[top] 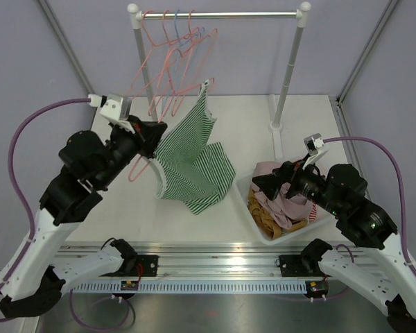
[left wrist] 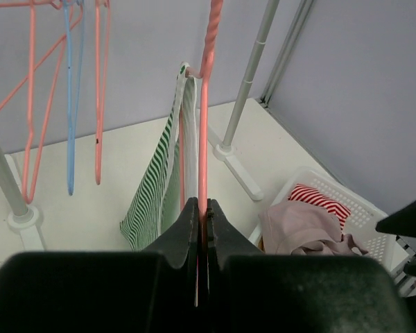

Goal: Remove the tank top from the hanger

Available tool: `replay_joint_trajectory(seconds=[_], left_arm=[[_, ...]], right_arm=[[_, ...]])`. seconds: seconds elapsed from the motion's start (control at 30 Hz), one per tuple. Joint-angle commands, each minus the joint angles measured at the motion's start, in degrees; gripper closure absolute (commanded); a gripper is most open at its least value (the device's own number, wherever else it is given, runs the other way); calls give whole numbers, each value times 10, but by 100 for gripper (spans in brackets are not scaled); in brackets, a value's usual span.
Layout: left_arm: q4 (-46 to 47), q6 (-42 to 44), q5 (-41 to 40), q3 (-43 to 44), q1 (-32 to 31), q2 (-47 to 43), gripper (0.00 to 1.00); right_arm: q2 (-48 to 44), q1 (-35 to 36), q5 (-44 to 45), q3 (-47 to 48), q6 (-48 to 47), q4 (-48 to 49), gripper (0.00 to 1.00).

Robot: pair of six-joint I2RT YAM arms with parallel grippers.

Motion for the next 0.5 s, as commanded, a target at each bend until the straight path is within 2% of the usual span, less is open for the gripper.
replay_joint_trajectory(seconds=[0.0, 0.2, 0.37, 0.47], left_arm=[[-21, -12, 11, -28, -2, -61, 100], [-60, -16, 46, -109, -2, -161, 100], [-59, -31, 71, -165, -2, -216, 100], [-60, -40, 104, -176, -2, -241, 100]], right_arm=[[24, -2, -39, -14, -8, 148, 1], [141, -2, -93, -2, 25, 274, 1], [251, -2, -138, 9, 59, 419, 7], [315, -2, -141, 35, 65, 454, 9]])
